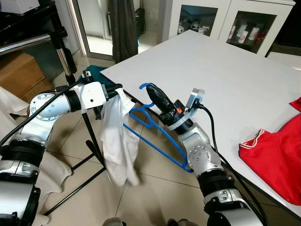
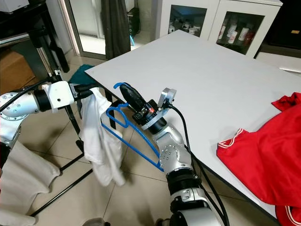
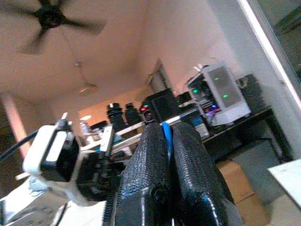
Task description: Hang hanger
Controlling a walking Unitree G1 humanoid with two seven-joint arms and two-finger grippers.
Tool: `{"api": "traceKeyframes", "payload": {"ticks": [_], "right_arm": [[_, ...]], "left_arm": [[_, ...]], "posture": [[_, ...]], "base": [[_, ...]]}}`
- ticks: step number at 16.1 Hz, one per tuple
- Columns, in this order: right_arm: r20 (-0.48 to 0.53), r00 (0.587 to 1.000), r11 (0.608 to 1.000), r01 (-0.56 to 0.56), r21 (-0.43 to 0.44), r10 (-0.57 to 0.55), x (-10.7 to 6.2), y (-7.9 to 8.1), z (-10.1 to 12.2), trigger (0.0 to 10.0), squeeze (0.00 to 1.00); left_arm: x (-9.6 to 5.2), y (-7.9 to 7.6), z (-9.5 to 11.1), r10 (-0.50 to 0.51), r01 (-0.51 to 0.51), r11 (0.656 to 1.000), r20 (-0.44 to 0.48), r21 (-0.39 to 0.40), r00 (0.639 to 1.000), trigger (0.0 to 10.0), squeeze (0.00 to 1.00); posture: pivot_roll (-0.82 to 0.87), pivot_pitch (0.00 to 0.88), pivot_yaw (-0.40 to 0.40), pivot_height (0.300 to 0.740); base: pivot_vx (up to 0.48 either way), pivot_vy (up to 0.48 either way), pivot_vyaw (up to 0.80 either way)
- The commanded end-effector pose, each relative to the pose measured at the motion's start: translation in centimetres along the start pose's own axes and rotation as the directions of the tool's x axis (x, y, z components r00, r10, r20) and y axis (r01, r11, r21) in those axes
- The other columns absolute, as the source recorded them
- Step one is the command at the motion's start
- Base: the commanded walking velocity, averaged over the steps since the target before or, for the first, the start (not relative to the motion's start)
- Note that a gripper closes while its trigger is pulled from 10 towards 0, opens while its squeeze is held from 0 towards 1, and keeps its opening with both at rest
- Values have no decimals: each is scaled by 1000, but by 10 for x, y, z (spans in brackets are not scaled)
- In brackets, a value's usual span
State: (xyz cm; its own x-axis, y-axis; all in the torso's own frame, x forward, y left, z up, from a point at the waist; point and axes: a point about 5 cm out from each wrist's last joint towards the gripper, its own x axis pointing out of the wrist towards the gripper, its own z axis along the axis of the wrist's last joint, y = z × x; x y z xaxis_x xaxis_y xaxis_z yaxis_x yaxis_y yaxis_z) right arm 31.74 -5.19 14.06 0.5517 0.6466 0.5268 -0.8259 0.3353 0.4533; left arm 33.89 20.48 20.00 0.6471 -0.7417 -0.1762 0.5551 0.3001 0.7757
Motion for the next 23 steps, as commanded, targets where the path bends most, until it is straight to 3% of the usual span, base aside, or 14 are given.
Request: {"api": "traceKeyframes", "payload": {"ticks": [1, 5, 6, 12, 14, 23], "right_arm": [[67, 998, 1000, -24, 20, 23, 25, 11, 0, 10000, 0], [96, 995, 999, 31, 21, -33, 24, 8, 2, 10000, 0], [90, 996, 1000, 22, 10, -23, 24, 9, 1, 10000, 0], [93, 996, 1000, 18, -6, -17, 26, 10, 2, 10000, 0], [96, 995, 1000, 13, -13, -11, 29, 12, 2, 10000, 0], [110, 994, 1000, 0, -18, 2, 34, 15, 4, 10000, 0]], "left_arm": [[1, 5, 4, 33, -33, 999, 6, 5, 999, 10000, 0], [1, 21, 3, 187, -187, 980, -4, -63, 982, 10000, 0], [3, 23, 4, 185, -185, 982, 1, -43, 983, 10000, 0], [6, 20, 7, 100, -100, 995, -3, 13, 995, 10000, 0], [12, 11, 9, 0, 1, 999, -8, 42, 1000, 10000, 0], [19, 11, 13, -18, 18, 998, 4, 59, 1000, 10000, 0]], "posture": [[122, 0, 15, 740], [121, 0, 17, 740], [121, 0, 15, 740], [118, 0, 20, 740], [119, 0, 23, 740], [118, 0, 26, 740]], "base": [[0, 0, 0], [0, 0, 0], [0, 0, 0], [0, 0, 0], [0, 0, 0], [0, 0, 0]]}}
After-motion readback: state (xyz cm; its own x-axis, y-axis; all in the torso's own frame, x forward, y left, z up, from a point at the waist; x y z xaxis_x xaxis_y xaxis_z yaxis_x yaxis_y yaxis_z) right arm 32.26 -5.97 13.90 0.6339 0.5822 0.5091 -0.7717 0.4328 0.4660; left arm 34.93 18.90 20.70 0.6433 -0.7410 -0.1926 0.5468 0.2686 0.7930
